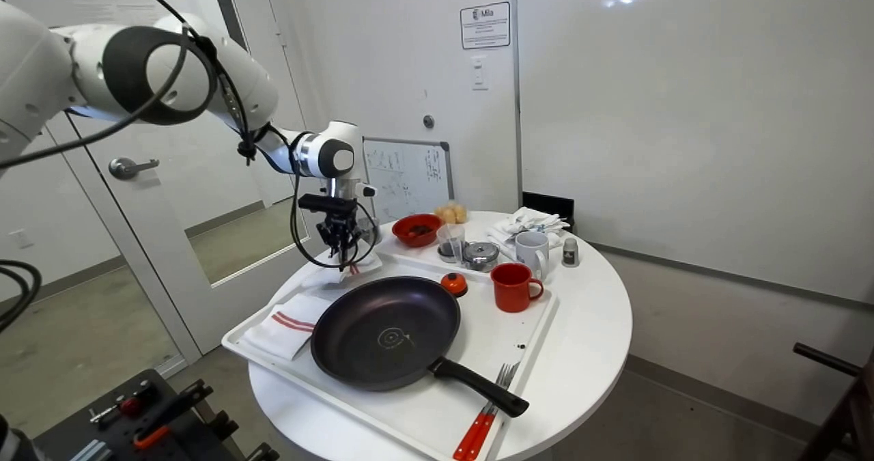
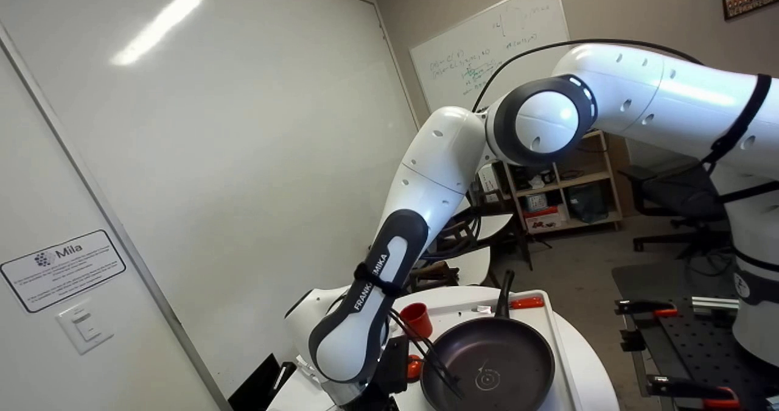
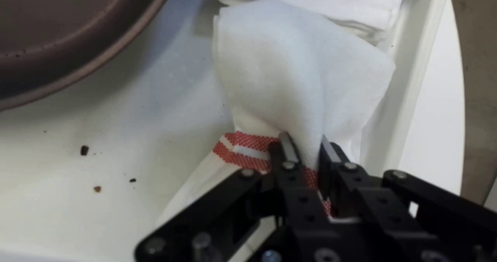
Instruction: Use the napkin on the top to wipe the pan
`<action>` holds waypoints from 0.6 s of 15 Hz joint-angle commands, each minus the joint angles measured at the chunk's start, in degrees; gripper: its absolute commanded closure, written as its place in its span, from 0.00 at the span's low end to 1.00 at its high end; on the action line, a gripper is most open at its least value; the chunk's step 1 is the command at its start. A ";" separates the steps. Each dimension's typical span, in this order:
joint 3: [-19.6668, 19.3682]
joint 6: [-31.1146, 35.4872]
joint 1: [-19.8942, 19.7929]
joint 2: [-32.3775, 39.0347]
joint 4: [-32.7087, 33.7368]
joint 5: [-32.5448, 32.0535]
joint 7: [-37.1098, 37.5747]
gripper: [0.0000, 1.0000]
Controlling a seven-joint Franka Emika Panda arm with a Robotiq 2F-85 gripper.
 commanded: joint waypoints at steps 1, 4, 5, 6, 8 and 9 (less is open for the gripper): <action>-0.72 0.92 0.44 -6.98 -7.64 -1.23 0.73 0.96; -1.88 0.91 0.11 -9.48 -10.81 -2.28 1.09 0.96; -2.12 0.61 -0.30 -9.67 -11.46 -2.40 0.79 0.96; -2.72 0.42 -0.75 -9.08 -11.71 -2.58 0.80 0.96; -3.68 0.64 -2.12 -8.21 -12.76 -2.16 0.55 0.96; -4.32 1.06 -2.67 -8.01 -13.65 -2.17 0.71 0.96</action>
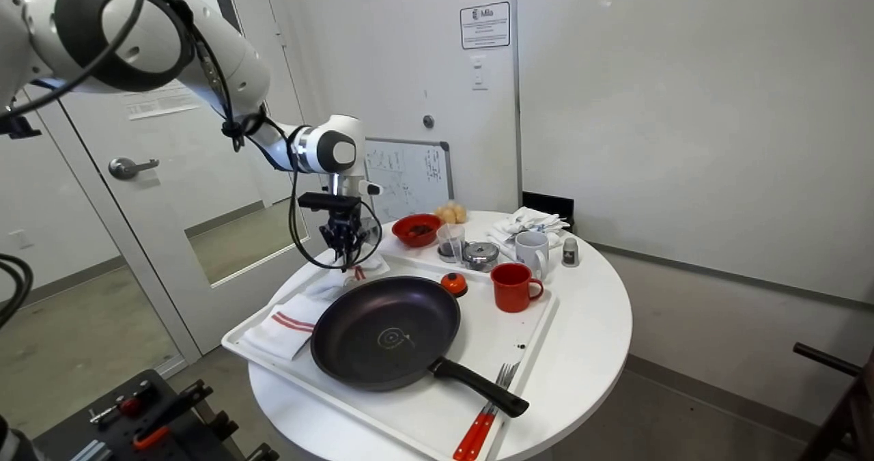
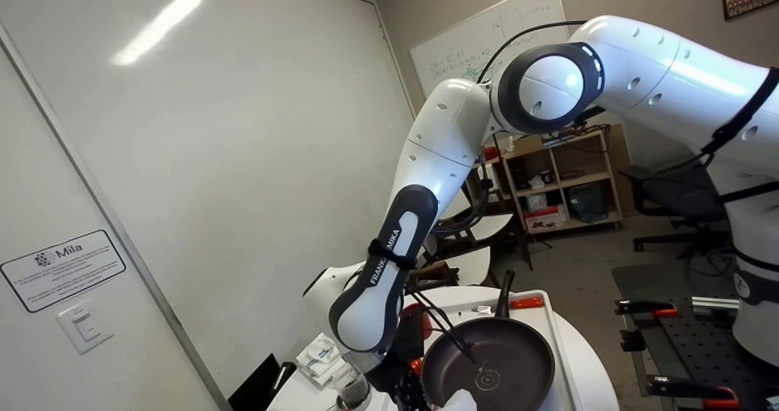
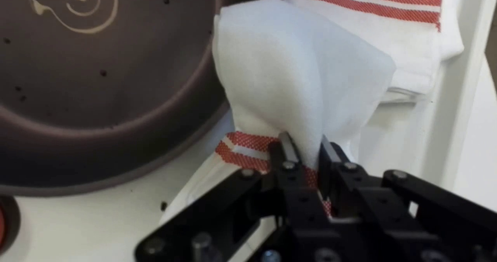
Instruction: Use the napkin on the top to wipe the pan
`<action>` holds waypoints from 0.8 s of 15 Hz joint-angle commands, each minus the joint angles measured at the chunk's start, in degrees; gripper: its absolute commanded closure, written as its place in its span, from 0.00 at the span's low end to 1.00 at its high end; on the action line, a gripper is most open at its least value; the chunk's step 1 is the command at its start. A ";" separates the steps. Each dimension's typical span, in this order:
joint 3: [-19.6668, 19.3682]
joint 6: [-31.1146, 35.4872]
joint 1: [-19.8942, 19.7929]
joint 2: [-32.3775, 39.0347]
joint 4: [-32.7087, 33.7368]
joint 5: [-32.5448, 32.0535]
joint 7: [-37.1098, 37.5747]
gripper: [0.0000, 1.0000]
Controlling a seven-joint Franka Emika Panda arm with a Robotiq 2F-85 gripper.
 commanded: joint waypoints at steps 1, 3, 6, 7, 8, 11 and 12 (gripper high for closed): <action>-1.47 1.38 -2.55 -0.56 -4.50 -0.38 0.39 0.96; -2.35 1.98 -4.18 -0.66 -6.49 -0.18 0.42 0.96; -2.66 2.72 -6.69 -1.23 -8.83 0.59 -0.07 0.96; -2.61 3.29 -7.37 -1.85 -9.87 0.81 -0.28 0.96; -2.58 3.65 -7.95 -2.32 -10.62 0.95 -0.42 0.96; -2.48 4.09 -8.81 -2.97 -11.70 0.83 -0.54 0.96; -2.46 4.25 -8.82 -3.01 -11.80 0.69 -0.52 0.96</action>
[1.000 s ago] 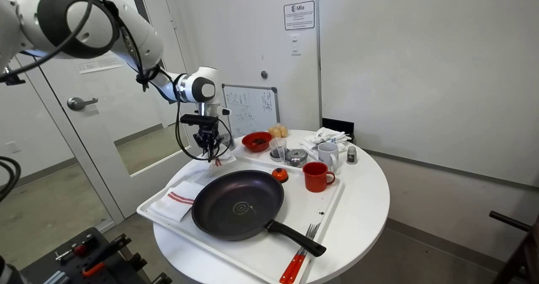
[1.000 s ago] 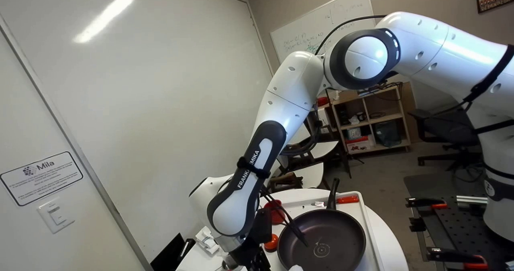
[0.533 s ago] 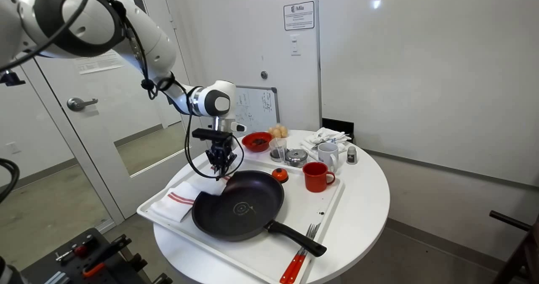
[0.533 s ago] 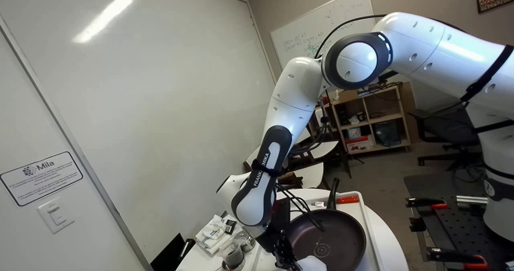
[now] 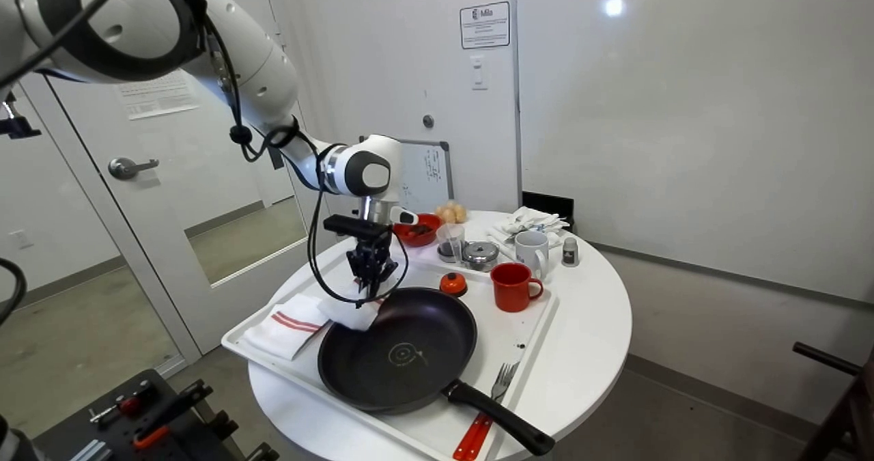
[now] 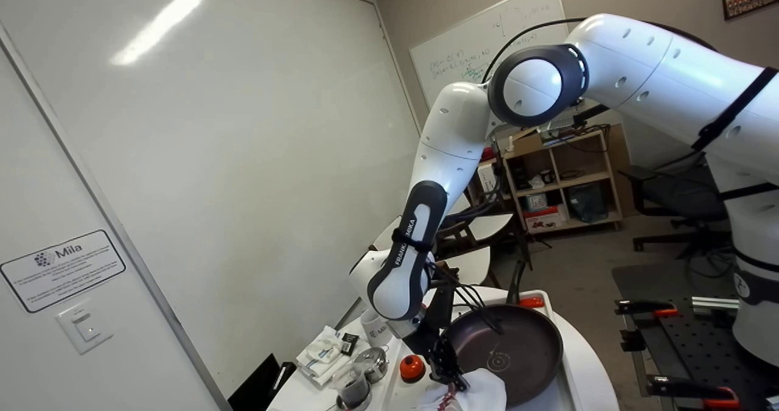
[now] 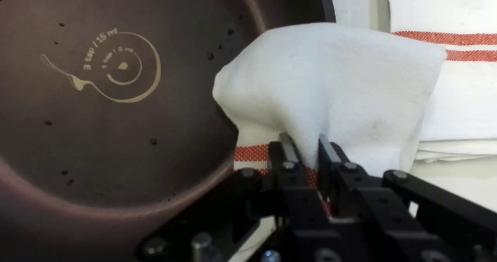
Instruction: Use the napkin on the top to wipe the pan
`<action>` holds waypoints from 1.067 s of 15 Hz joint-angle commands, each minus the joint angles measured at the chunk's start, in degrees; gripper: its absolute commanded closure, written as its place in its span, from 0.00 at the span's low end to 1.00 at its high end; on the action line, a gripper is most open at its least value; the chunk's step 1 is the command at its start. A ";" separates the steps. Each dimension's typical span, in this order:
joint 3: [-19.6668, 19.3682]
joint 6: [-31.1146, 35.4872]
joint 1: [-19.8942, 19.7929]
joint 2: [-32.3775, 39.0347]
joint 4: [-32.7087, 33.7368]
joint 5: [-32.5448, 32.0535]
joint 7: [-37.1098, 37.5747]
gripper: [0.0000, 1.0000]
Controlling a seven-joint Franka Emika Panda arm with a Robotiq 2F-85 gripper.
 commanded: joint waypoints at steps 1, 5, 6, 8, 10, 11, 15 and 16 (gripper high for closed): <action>-0.17 2.07 0.13 -1.25 -3.15 -0.38 -0.39 0.96; 0.34 3.17 1.54 -3.14 -5.03 -1.48 -0.60 0.96; 0.36 3.92 2.05 -3.96 -6.10 -1.99 -0.47 0.96; 0.64 6.29 3.07 -6.71 -9.64 -2.88 -0.40 0.96; 1.02 9.34 3.69 -10.12 -13.95 -3.30 -0.47 0.96; 1.09 11.04 3.85 -12.12 -16.35 -3.34 -0.33 0.96; 0.78 16.44 3.54 -18.88 -24.00 -3.07 -0.16 0.96; 0.59 17.83 3.16 -20.52 -25.85 -2.91 -0.28 0.96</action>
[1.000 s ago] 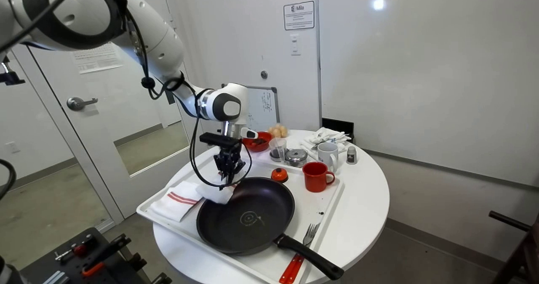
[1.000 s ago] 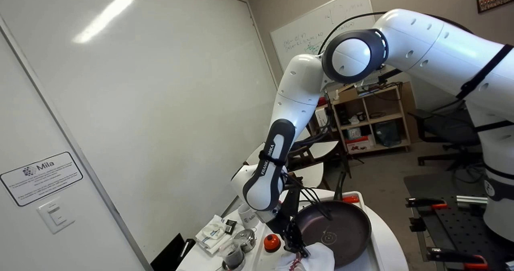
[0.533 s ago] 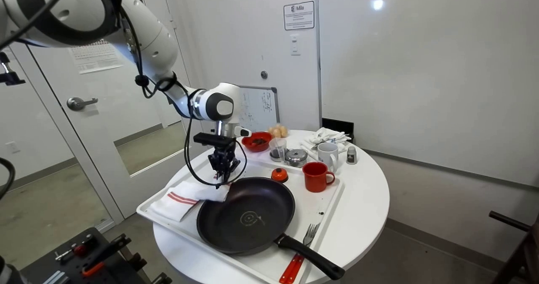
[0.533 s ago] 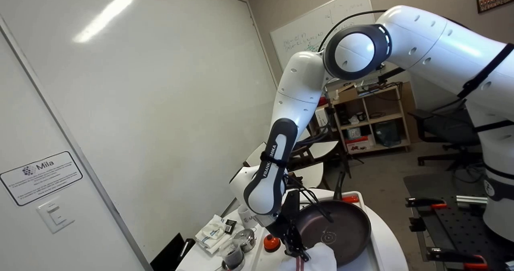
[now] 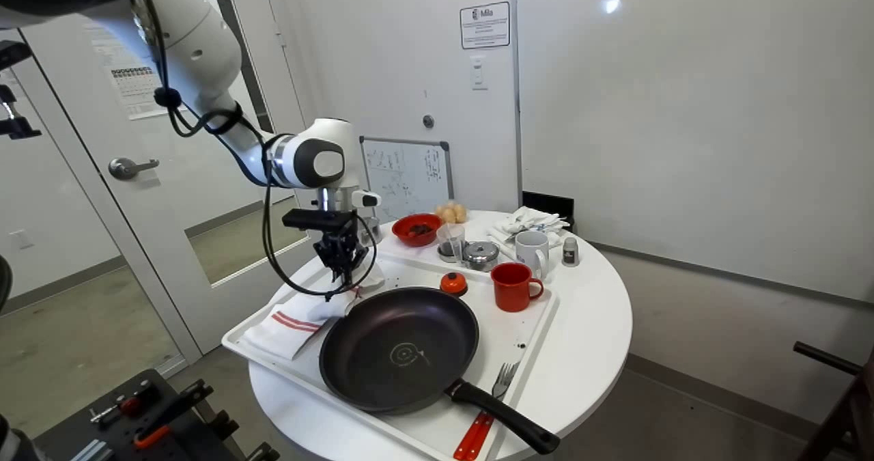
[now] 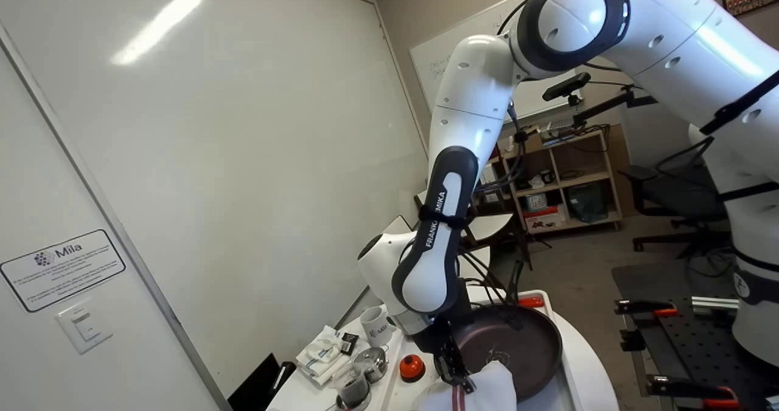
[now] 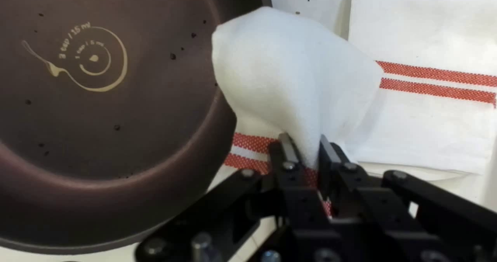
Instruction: Use the napkin on the top to wipe the pan
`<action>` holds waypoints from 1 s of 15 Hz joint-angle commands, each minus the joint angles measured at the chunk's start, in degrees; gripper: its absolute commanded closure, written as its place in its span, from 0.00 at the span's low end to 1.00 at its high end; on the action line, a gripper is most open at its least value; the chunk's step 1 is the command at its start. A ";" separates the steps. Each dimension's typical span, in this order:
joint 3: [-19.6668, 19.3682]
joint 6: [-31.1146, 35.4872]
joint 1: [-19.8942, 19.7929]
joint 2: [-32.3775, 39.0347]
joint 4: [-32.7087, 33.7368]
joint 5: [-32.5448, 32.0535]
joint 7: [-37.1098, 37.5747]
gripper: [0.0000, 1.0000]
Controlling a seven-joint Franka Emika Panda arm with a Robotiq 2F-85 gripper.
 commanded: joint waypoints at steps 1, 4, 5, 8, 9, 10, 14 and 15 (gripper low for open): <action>-0.60 6.04 -1.36 -8.67 -10.04 -0.27 -0.15 0.96; -1.47 9.86 -3.12 -11.90 -14.62 0.31 -0.68 0.96; -2.01 11.13 -3.81 -12.44 -15.87 0.40 -0.47 0.96; -2.97 14.31 -6.25 -13.11 -18.95 1.23 -1.69 0.96; -3.38 15.48 -7.21 -12.63 -19.70 1.48 -2.15 0.96; -3.96 16.51 -7.67 -12.21 -20.24 1.17 -1.78 0.96; -4.22 19.25 -10.59 -7.11 -19.21 3.11 -3.11 0.96; -3.70 19.22 -11.20 -5.39 -18.11 3.96 -3.55 0.96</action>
